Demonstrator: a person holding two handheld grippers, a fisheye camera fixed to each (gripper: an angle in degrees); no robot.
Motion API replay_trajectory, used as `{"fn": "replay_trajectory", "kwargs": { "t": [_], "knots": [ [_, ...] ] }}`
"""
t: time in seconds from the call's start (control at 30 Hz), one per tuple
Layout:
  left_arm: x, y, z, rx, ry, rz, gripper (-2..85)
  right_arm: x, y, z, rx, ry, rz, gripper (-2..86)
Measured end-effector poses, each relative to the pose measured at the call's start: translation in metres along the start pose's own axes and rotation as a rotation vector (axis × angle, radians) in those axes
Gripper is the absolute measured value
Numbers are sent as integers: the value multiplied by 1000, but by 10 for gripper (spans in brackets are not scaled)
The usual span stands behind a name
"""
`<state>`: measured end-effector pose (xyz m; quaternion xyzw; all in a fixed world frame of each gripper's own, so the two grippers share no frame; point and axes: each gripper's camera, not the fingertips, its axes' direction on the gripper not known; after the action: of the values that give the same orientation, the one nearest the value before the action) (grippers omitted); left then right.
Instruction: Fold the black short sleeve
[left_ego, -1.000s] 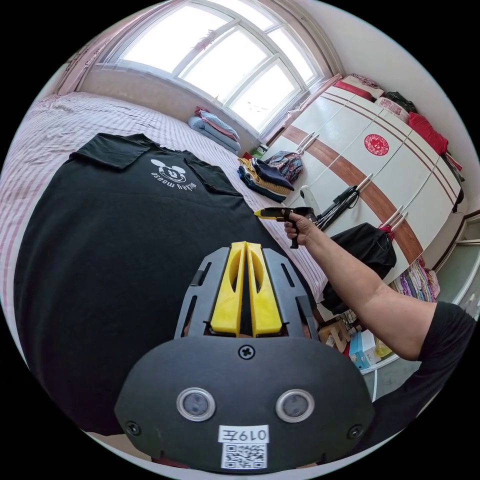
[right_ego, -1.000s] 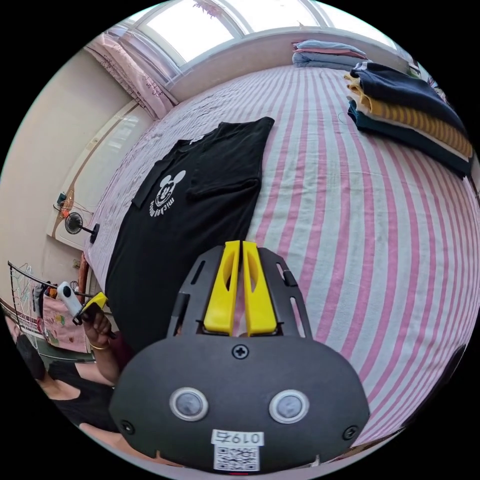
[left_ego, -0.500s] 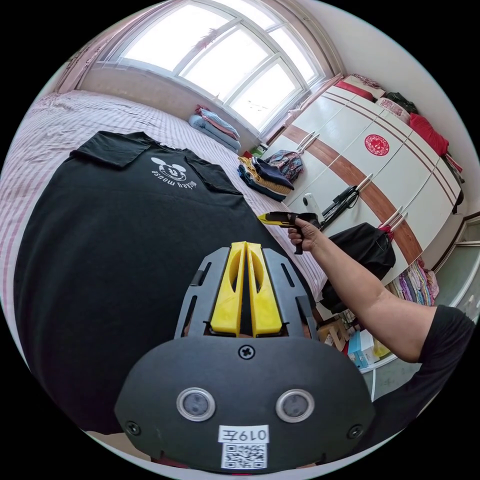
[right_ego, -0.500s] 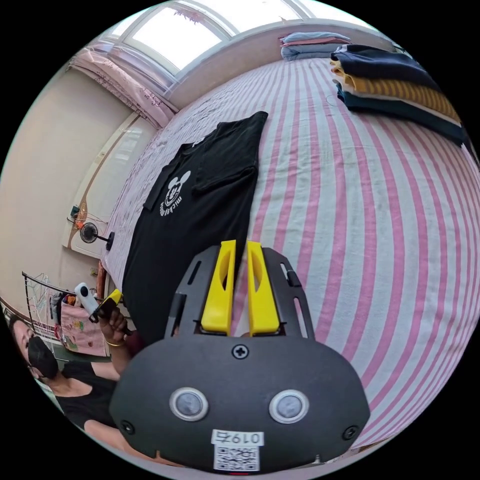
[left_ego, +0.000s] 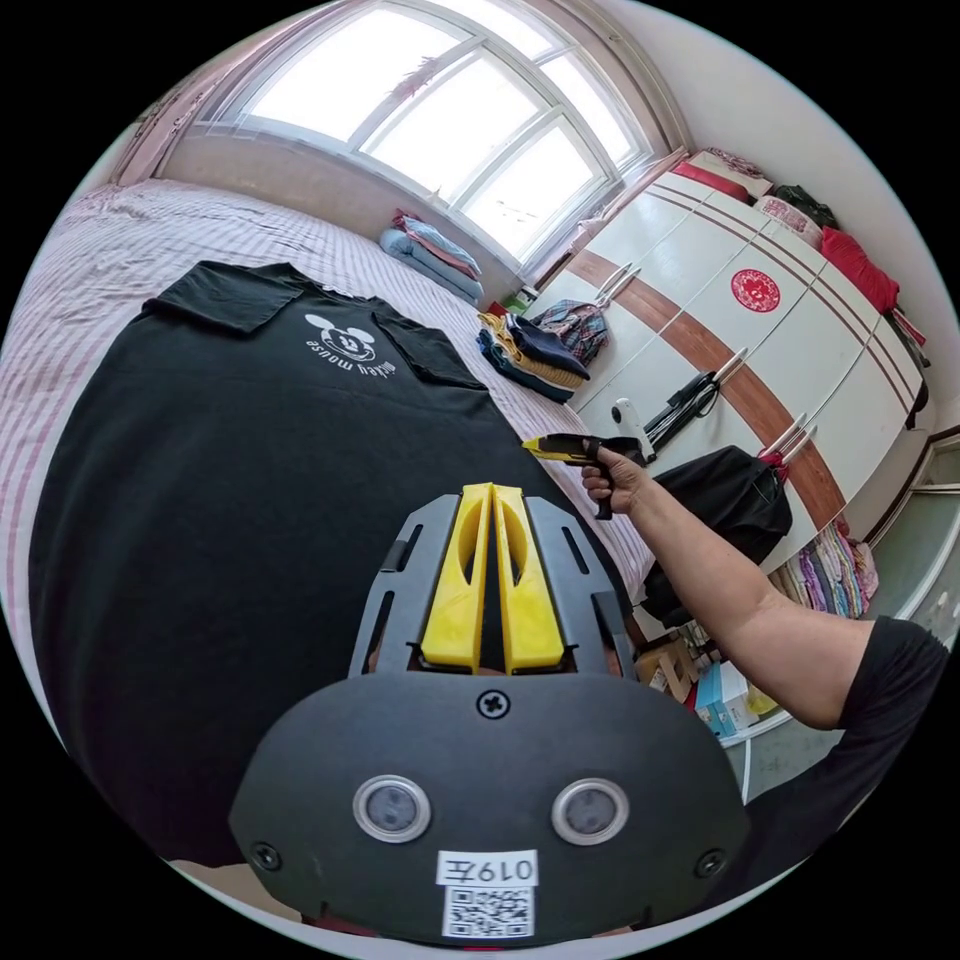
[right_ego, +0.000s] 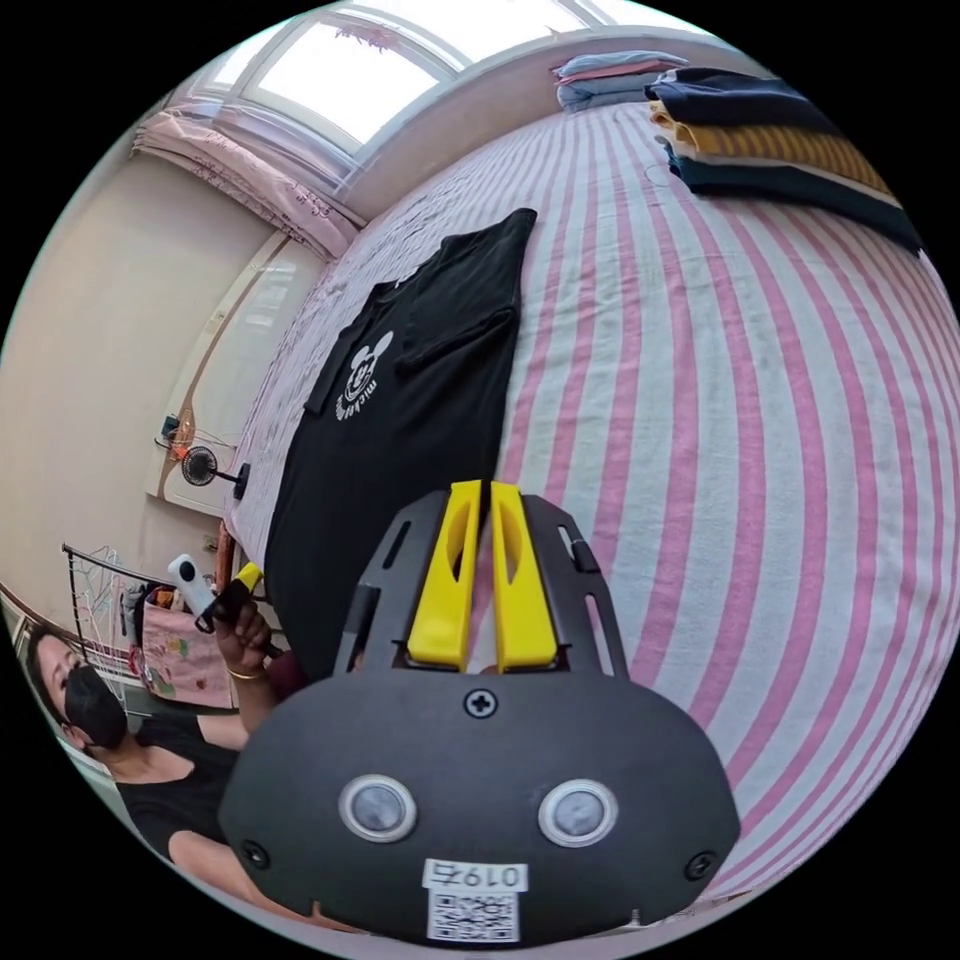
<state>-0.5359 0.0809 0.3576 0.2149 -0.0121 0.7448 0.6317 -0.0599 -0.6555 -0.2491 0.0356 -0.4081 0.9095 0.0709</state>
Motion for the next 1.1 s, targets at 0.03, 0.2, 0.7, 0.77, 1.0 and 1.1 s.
{"fn": "replay_trajectory", "kwargs": {
  "t": [0.03,0.2,0.7,0.77,1.0,1.1],
  "knots": [
    [1,0,-1,-1,-3,3,10,4,4,-3,-1,-32,6,44],
    [4,0,-7,6,8,-4,11,19,22,-13,-13,-136,25,49],
    [16,0,-26,-2,-5,-2,11,37,56,-35,-13,-235,53,64],
    [17,0,-31,2,-1,-7,11,40,64,-38,-27,-246,52,65],
    [24,-1,-40,-2,3,-2,11,38,87,-43,-78,-223,39,6],
    [25,-2,-48,2,-3,-6,11,37,97,-51,-58,-205,41,0]
  ]
}}
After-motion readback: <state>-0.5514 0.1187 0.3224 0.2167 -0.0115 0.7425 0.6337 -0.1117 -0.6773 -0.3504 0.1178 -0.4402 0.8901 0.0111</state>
